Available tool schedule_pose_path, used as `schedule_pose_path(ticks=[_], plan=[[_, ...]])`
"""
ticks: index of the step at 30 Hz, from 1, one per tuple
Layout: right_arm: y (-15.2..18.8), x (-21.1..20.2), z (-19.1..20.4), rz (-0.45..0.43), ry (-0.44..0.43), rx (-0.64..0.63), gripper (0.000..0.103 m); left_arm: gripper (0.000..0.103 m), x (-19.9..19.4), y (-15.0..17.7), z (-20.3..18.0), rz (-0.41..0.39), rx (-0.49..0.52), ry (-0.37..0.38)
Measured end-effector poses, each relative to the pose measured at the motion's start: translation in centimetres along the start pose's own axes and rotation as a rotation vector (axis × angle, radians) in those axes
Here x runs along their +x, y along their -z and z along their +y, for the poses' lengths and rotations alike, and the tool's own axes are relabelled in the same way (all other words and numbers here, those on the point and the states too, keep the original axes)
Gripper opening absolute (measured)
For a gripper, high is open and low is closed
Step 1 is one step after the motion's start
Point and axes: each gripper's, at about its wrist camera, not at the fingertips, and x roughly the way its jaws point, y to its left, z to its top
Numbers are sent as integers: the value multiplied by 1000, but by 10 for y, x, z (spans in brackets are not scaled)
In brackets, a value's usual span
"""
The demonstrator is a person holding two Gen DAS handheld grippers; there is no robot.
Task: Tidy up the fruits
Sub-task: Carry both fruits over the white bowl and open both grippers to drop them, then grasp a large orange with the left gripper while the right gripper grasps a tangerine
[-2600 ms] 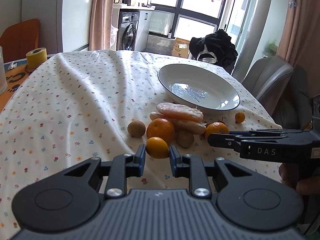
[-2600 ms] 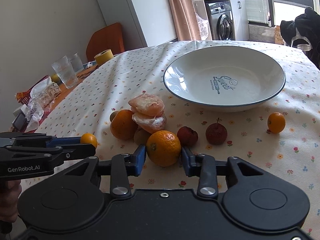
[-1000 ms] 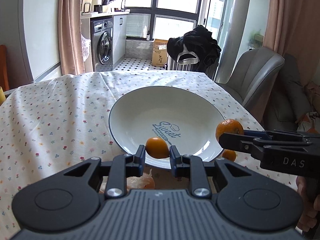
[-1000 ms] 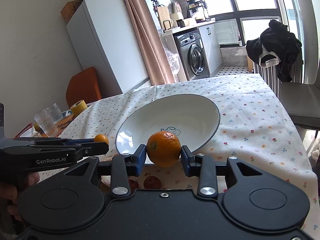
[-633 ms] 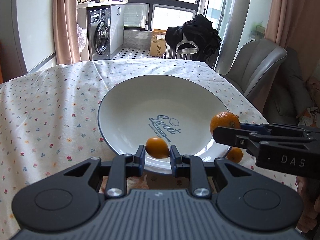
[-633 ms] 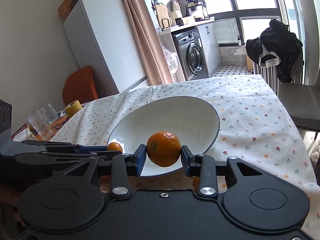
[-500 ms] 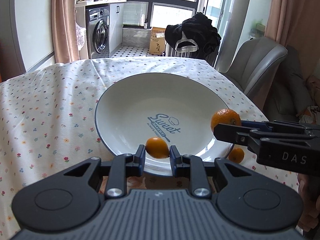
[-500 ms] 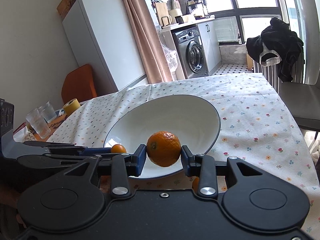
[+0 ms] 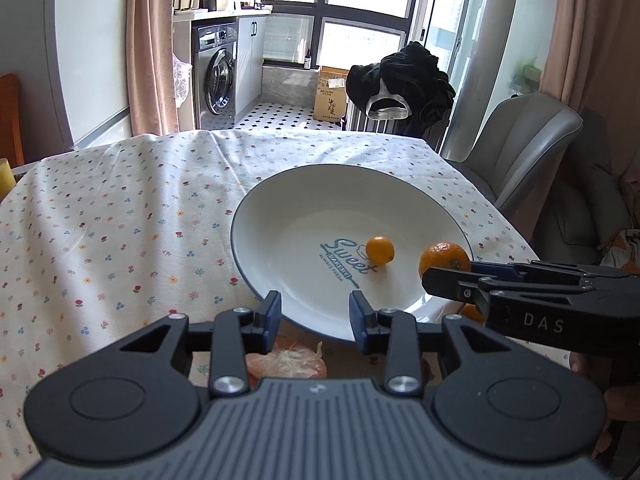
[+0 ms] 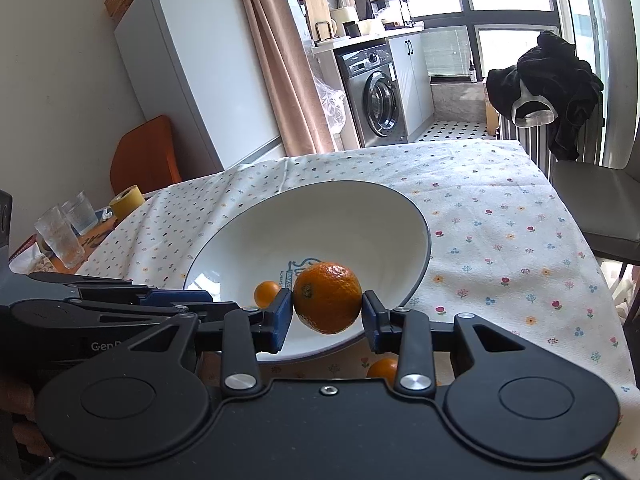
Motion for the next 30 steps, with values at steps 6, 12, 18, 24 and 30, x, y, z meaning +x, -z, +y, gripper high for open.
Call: schedule_pose_path(ticks=[6, 12, 18, 24, 30], plan=[[1, 1, 3, 5, -5, 7, 36, 51, -20, 6, 10, -31, -24, -19], [3, -1, 8, 4, -10, 14, 40, 63, -34, 11, 19, -59, -49, -46], [4, -13, 11, -15, -11, 17, 44, 81, -47, 20, 25, -90, -69, -69], [11, -27, 16, -30, -14, 16, 63, 87, -56, 31, 28, -112, -71, -88], [18, -41, 17, -43, -15, 24, 84, 88, -61, 43, 37, -110, -114, -87]])
